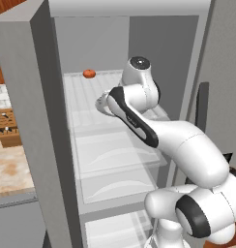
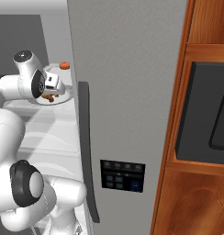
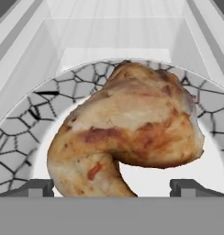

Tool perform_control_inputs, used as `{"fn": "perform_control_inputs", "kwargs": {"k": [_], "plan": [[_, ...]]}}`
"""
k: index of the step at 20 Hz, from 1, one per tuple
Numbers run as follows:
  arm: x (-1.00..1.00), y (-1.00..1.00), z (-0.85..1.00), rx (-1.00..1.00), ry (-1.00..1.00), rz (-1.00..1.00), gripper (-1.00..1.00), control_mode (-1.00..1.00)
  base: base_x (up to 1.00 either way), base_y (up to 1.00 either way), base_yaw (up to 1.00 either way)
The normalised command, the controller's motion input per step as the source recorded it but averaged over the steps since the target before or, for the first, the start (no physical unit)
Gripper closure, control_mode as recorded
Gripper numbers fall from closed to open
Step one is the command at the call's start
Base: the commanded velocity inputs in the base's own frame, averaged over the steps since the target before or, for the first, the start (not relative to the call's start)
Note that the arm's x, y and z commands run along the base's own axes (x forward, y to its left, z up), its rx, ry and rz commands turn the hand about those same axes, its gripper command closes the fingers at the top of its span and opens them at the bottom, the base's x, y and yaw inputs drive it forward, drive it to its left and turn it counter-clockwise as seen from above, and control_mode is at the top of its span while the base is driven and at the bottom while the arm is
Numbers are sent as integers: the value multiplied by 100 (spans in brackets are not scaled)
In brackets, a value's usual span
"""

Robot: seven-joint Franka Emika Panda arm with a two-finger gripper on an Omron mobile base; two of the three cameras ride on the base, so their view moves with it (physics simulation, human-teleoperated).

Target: Retrieve the chicken drumstick from the fridge and place it on the saucepan with marinade on the stove.

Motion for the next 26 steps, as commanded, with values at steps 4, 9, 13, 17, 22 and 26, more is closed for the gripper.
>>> {"fn": "perform_control_inputs", "kwargs": {"k": [4,9,13,17,22,26], "plan": [[0,9,-10,0,6,1,-100,-100,0,0,0],[0,8,-5,0,7,1,-100,-100,0,0,0],[0,5,-1,0,5,1,-100,-100,0,0,0],[0,6,-1,0,4,0,-100,-100,0,0,0],[0,5,0,0,3,0,-100,-100,0,0,0],[1,0,0,0,0,0,-100,-100,0,0,0]]}}
